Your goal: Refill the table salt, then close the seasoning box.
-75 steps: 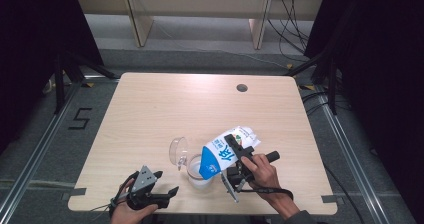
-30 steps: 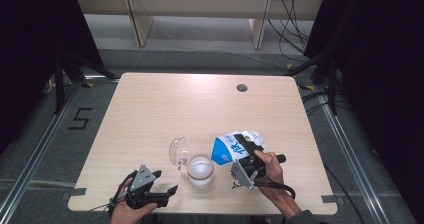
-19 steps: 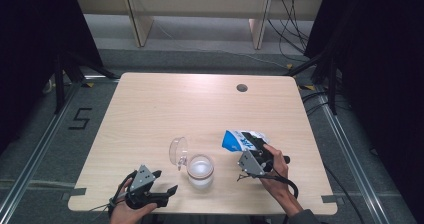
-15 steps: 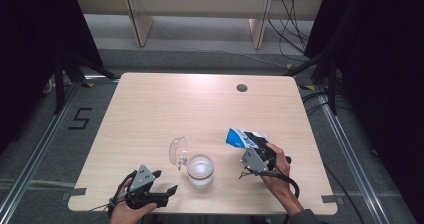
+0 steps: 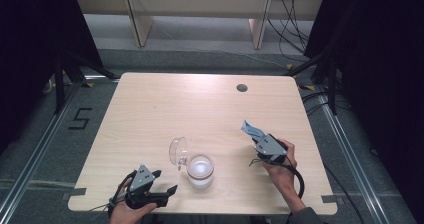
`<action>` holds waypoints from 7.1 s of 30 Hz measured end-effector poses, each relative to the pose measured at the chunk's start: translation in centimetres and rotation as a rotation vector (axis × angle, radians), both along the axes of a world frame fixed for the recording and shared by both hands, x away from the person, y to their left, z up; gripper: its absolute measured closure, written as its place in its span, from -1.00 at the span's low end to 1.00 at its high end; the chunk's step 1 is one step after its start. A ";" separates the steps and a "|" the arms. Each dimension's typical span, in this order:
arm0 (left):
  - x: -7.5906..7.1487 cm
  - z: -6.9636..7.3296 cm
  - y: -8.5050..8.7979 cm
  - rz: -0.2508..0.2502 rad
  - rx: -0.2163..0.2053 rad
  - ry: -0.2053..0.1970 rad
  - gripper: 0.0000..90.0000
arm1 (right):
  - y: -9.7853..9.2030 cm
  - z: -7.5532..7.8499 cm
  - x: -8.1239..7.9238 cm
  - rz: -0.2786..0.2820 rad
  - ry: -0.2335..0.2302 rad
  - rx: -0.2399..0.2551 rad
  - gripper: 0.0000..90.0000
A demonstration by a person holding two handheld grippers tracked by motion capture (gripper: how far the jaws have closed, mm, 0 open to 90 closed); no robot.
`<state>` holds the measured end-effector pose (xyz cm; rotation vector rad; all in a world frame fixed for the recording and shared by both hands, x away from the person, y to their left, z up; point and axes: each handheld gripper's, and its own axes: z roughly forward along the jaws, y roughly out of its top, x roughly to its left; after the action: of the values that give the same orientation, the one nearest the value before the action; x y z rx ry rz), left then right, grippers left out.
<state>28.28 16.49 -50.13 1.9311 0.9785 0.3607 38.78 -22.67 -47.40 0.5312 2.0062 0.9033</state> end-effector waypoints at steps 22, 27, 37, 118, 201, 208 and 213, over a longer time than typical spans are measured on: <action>0.0 0.0 0.1 0.016 -0.010 -0.001 -0.49 | -4.2 -2.1 1.9 -0.104 0.151 0.379 0.76; -0.1 0.1 0.2 0.014 -0.005 -0.001 -0.49 | -4.6 -1.9 1.3 -0.144 0.153 0.430 0.48; 0.0 0.1 0.2 0.014 0.004 -0.002 -0.49 | -5.0 -1.6 0.4 -0.184 0.179 0.502 -0.09; 3.2 5.0 1.7 0.097 -0.123 -0.087 -0.30 | -4.6 -1.0 -9.3 -0.121 0.390 0.360 -0.42; 2.2 6.5 -1.5 -0.071 -0.115 -0.172 0.83 | -4.0 -1.0 -9.4 -0.098 0.396 0.352 -0.39; 2.2 6.4 -1.6 -0.048 -0.125 -0.143 0.48 | -4.1 -1.0 -9.4 -0.099 0.395 0.349 -0.39; 2.2 6.4 -1.7 -0.034 -0.155 -0.105 0.09 | -4.1 -1.0 -9.4 -0.096 0.393 0.348 -0.39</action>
<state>30.44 14.79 -43.77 1.7684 0.8788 0.3521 29.40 -26.74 -48.40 1.0598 2.1523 1.1659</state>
